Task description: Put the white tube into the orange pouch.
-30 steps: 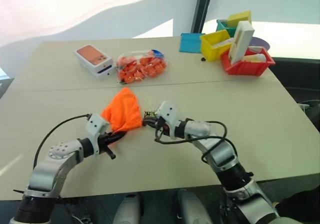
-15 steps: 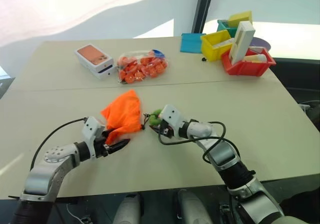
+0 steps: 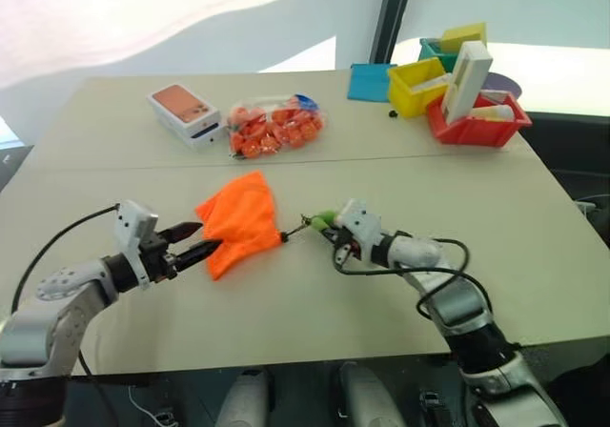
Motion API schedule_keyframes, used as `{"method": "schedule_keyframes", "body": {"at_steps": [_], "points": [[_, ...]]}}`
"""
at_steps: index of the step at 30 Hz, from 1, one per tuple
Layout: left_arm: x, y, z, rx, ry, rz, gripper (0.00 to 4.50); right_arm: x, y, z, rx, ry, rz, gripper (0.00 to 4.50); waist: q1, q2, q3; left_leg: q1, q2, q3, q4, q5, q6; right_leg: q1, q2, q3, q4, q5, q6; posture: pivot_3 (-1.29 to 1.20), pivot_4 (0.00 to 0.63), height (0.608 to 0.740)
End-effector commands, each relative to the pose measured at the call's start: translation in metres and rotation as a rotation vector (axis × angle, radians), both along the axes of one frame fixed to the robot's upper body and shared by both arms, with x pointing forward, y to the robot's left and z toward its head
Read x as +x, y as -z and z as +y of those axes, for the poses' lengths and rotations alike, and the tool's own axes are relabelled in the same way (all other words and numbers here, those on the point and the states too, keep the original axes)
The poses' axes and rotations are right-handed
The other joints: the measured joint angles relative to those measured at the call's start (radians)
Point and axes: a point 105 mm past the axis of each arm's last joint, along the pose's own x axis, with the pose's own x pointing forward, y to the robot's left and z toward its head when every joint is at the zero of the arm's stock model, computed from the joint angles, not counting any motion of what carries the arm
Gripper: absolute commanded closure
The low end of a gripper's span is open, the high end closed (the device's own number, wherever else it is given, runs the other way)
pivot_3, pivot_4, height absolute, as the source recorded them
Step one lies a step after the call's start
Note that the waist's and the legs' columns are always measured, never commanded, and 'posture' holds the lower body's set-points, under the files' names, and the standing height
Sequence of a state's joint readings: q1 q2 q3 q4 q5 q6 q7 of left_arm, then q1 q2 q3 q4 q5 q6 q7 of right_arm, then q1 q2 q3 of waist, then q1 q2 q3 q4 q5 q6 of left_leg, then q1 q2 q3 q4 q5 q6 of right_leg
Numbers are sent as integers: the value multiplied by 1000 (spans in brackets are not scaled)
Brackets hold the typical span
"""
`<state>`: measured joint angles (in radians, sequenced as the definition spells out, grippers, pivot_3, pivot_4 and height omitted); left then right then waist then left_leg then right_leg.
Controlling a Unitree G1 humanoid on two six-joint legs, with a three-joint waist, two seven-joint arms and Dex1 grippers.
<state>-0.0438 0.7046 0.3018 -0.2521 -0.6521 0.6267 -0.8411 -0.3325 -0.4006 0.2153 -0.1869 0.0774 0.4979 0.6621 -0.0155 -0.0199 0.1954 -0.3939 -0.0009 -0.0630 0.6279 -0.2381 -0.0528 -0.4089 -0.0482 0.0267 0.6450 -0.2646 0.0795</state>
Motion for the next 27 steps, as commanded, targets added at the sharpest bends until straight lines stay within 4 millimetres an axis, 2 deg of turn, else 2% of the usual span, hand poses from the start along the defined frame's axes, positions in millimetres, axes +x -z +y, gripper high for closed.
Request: {"method": "schedule_keyframes", "body": {"at_steps": [1, 5, 6, 8, 11, 15, 21, 24, 27], "points": [[-1, -20, -5, -7, 43, -50, 1175, -14, -36, -10, 97, -44, -64, 4481, -3, 0, 0, 0, 0, 0, 0, 0, 0, 0, 0, 0, 0, 0, 0, 0, 150, 740], [12, -32, -20, -43, 91, -81, 1175, -19, -50, -24, 141, -20, -74, 4481, 1, 0, 0, 0, 0, -1, 1, 0, 0, 0, 2, 0, 1, 0, 0, 0, 150, 740], [14, -33, -29, -43, 126, -85, 660, -18, -54, -26, 154, -15, -76, 4500, 1, 0, 0, 0, 0, -1, 1, 0, 0, 0, 2, -1, 1, 0, 0, 0, 150, 740], [18, -32, -42, -20, 172, -98, 75, -18, -57, -27, 166, -10, -77, 4500, 1, 0, 0, 1, 0, -1, 2, 0, 0, 1, 2, 0, 1, 0, -1, 0, 150, 740], [29, -25, -64, 38, 246, -132, 75, -17, -58, -26, 168, -11, -77, 4500, 2, 0, 0, 1, -1, 0, 2, 0, 0, 1, 1, 0, 0, 0, 0, 0, 150, 740], [43, -22, -88, 28, 350, -131, 75, -18, -57, -22, 170, -31, -77, 4500, 2, -1, 0, 0, -2, 0, 1, 0, 0, 0, 2, 0, 0, 0, 0, 0, 150, 740], [72, -16, -107, 206, 478, -196, 75, -16, -55, -17, 141, -45, -95, 4500, -2, -1, 0, 0, -2, 0, 1, 0, 0, 0, 3, 0, 1, 1, 2, 0, 150, 740], [77, -23, -116, 181, 533, -201, 75, -17, -56, -13, 143, -49, -106, 4500, -1, -1, 0, -1, -2, 0, 1, 0, 0, 0, 3, 0, 1, 2, 4, 0, 150, 740], [78, -19, -117, 180, 594, -149, 75, -17, -57, -10, 143, -56, -113, 4500, -2, -1, 0, -1, -2, 0, 1, 0, 0, 0, 3, 0, 1, 2, 5, 0, 150, 740]]}}
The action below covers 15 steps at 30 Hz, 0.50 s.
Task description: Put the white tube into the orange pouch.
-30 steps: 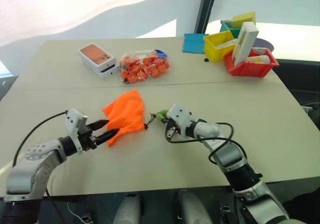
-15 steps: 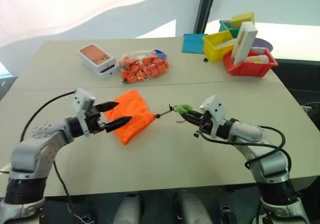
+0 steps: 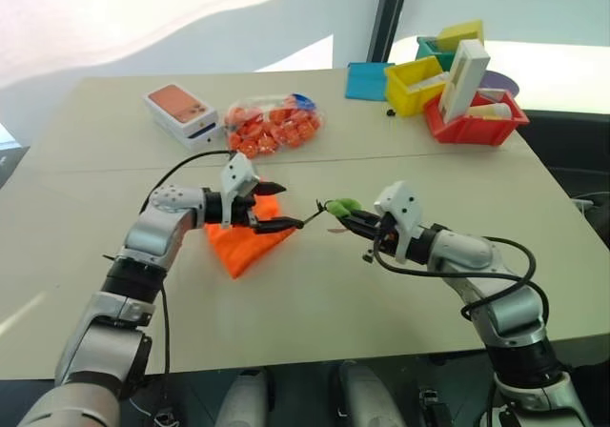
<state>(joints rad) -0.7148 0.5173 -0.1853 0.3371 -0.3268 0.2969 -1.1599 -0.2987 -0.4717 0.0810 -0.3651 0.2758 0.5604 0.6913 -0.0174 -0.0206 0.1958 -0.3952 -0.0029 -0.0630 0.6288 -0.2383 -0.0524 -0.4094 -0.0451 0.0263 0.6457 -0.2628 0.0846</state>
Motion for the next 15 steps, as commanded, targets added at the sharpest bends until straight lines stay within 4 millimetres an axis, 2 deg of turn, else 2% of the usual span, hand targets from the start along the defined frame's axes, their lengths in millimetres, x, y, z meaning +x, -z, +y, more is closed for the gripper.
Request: {"method": "schedule_keyframes", "body": {"at_steps": [1, 7, 15], "points": [[0, -2, 0, 20, 74, 35, 75, -2, -12, 7, 2, -20, -63, 4500, -1, 0, 0, 0, 0, 0, 0, 0, 0, 0, 0, 0, 0, 0, 0, 0, 150, 740], [10, 6, 3, 31, 79, 92, 75, -2, -12, 9, -11, -23, -82, 4500, 0, 0, 0, 0, 0, 0, 1, 0, 0, 0, 0, -1, 1, 0, 0, 0, 150, 740], [1, 17, 4, 6, 84, 117, 75, -5, -20, 12, 3, -55, -122, 4500, -1, 0, 0, 0, 0, -1, 1, 0, 0, 0, 0, 0, 2, 0, 1, 0, 150, 740]]}}
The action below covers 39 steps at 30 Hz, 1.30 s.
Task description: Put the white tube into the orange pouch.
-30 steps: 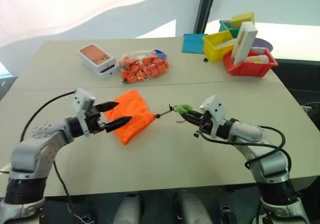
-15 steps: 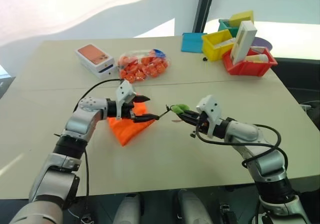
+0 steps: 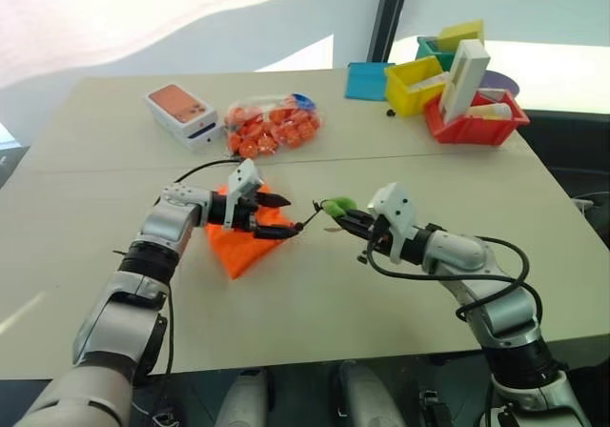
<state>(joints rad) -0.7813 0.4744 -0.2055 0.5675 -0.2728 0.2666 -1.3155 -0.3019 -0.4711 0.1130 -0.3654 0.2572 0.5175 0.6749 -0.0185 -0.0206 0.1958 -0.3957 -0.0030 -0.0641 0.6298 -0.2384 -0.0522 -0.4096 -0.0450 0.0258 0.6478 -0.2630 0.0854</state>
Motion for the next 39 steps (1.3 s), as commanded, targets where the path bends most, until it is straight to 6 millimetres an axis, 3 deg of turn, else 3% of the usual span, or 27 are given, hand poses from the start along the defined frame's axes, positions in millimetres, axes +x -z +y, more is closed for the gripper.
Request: {"method": "schedule_keyframes", "body": {"at_steps": [1, 11, 22, 32, 34, 39], "points": [[-2, -8, 3, -25, 1, -31, 75, -5, -19, 6, 15, -48, -86, 4500, 1, 0, 0, 0, 0, 0, 0, 0, 0, 0, 0, 0, 0, 0, 0, 0, 150, 740], [-13, -3, -3, -52, 66, 50, 75, -13, -22, 13, -3, -123, -121, 4500, 1, 0, 0, 0, 0, 0, 1, 0, 0, 0, 0, 0, 1, 0, 0, 0, 150, 740], [-8, -1, -6, -42, 131, 163, 75, -17, -21, 17, -14, -140, -126, 4500, 2, 0, 0, 0, 0, 0, 2, 0, 0, 1, 0, 0, 1, 0, 0, 0, 150, 740], [-4, 6, -14, -20, 161, 159, 75, -17, -21, 16, -13, -133, -129, 4500, 5, 0, 0, 1, -1, 0, 2, 0, 0, 2, 0, 0, 1, 0, 0, 0, 150, 740], [-4, 8, -14, -2, 167, 151, 591, -18, -21, 16, -13, -133, -129, 4500, 5, 0, 0, 1, -1, -1, 2, 0, 0, 2, 0, 0, 1, 0, 0, 0, 150, 740], [-3, 11, -13, 28, 171, 99, 591, -18, -20, 16, -14, -134, -127, 4500, 5, 0, 0, 2, -1, -1, 2, 0, 0, 2, 0, 0, 1, 0, 0, 0, 150, 740]]}}
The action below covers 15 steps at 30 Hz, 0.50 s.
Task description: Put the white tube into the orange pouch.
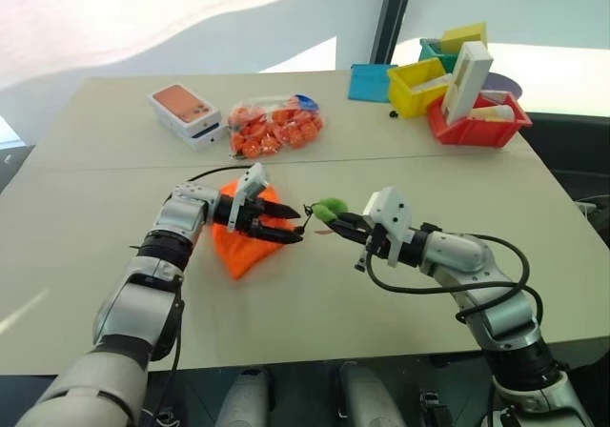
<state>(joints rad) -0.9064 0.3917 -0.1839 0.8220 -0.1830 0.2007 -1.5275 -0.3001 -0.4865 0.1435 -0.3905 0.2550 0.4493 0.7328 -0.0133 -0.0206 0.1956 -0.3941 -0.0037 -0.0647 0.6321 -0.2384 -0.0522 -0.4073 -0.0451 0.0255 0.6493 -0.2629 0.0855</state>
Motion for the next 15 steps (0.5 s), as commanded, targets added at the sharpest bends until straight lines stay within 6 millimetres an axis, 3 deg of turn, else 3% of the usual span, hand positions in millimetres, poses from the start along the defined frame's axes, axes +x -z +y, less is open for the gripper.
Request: {"method": "schedule_keyframes", "body": {"at_steps": [1, 15], "points": [[0, 7, -2, 29, 7, -11, 591, -6, -14, 4, 6, -28, -69, 4500, 0, 0, 0, 0, 0, 0, 0, 0, 0, 0, 0, 0, 0, 0, 0, 0, 150, 740], [1, 12, -2, 83, 35, -57, 591, -7, -12, 5, -2, -30, -66, 4500, 0, 0, 0, 2, 0, 0, 1, 0, 0, 2, 0, 0, 0, 0, 0, 0, 150, 740]]}}
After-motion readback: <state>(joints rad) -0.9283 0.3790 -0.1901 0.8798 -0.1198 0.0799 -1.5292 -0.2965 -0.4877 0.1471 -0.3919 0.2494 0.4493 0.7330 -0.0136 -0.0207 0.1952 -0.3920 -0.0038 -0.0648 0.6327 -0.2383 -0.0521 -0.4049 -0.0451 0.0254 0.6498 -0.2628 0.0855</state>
